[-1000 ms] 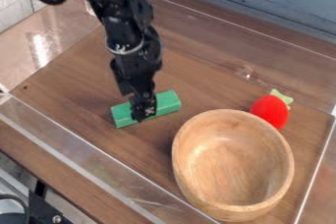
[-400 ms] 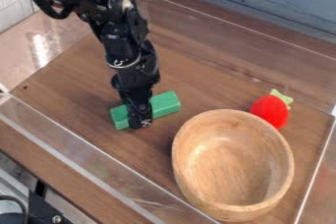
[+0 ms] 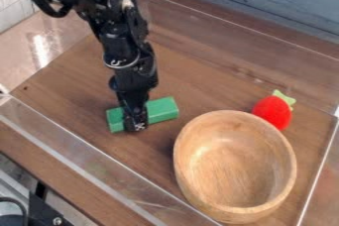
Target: Put the green block in the brown bowl
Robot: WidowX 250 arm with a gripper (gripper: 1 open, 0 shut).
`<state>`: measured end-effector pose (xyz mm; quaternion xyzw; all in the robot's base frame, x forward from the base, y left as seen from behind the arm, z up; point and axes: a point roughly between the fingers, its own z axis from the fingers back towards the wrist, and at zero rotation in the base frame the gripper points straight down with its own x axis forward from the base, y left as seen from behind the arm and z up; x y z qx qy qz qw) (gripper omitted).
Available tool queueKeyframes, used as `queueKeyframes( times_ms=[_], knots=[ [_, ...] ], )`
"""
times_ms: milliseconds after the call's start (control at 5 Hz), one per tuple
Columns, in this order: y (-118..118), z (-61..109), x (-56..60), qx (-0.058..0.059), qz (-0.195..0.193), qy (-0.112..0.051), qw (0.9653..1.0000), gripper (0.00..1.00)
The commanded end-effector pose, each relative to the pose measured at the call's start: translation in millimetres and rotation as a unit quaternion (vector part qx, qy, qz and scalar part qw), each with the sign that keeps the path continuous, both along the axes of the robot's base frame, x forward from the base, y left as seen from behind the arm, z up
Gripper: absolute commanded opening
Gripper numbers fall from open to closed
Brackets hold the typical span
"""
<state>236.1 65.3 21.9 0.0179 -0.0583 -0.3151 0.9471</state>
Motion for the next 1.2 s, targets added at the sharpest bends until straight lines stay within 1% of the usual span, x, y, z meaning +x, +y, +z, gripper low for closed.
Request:
queueKeyframes(
  times_ms=[0,200,400,600,800,1000],
  knots=[
    [1.8,25.8,8.4,0.012,-0.005,-0.019,0.9997,0.0],
    [-3.6,50.0,14.6,0.021,-0.01,-0.024,0.9995,0.0],
    [-14.9,83.1,31.3,0.039,-0.019,-0.044,0.9981,0.0],
    [-36.0,101.2,48.9,0.036,-0.012,-0.067,0.997,0.0],
    [-46.0,106.4,59.5,0.021,-0.011,-0.084,0.9962,0.0],
    [-32.6,95.7,66.3,0.021,-0.028,-0.094,0.995,0.0]
  ],
)
